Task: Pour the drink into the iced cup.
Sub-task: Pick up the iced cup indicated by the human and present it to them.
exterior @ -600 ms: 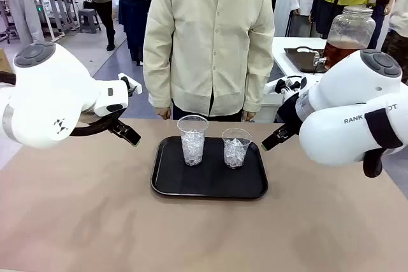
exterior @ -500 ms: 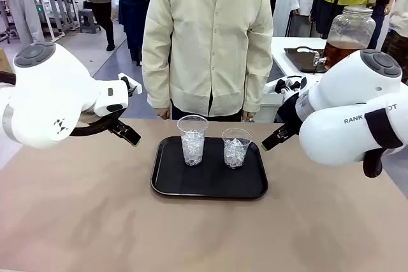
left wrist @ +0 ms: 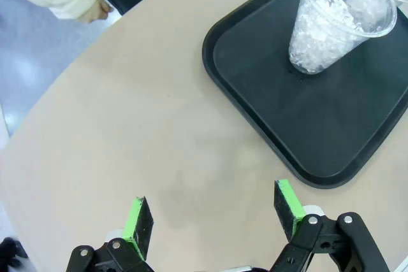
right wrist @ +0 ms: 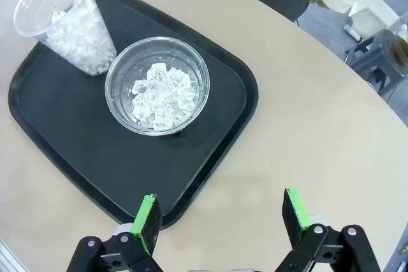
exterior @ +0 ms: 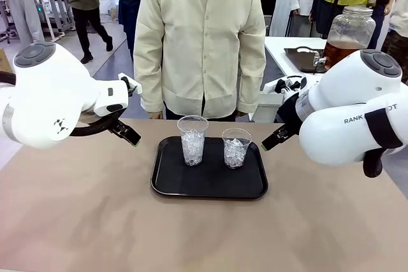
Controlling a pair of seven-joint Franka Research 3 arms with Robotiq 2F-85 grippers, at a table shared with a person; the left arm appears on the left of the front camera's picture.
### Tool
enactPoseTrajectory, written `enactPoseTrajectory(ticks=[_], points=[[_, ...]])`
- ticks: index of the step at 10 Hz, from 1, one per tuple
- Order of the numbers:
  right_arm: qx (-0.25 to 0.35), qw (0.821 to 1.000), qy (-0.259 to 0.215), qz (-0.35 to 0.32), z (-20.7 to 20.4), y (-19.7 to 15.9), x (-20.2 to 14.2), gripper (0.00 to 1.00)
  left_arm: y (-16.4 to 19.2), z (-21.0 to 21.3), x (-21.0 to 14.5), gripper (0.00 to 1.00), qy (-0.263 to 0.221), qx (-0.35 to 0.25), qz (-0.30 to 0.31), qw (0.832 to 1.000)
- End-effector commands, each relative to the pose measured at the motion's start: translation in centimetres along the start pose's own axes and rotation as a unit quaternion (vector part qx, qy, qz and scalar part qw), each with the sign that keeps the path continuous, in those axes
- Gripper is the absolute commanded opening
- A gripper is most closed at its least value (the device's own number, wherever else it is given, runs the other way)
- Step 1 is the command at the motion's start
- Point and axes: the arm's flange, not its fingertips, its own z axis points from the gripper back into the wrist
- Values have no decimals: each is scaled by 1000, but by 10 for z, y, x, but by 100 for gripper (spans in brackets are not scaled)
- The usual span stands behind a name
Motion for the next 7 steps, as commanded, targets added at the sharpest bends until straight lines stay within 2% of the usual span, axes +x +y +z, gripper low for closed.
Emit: enactPoseTrajectory(ticks=[1,4,7], points=[[0,1000,-2,-2,1,-1,0,100,0,1,0,100,-2,1,-1,1000],[0,1000,0,0,0,0,0,100,0,0,0,100,0,0,0,1000],[52,998,-19,-20,40,-11,21,100,0,40,26,100,-30,-9,-3,1000]])
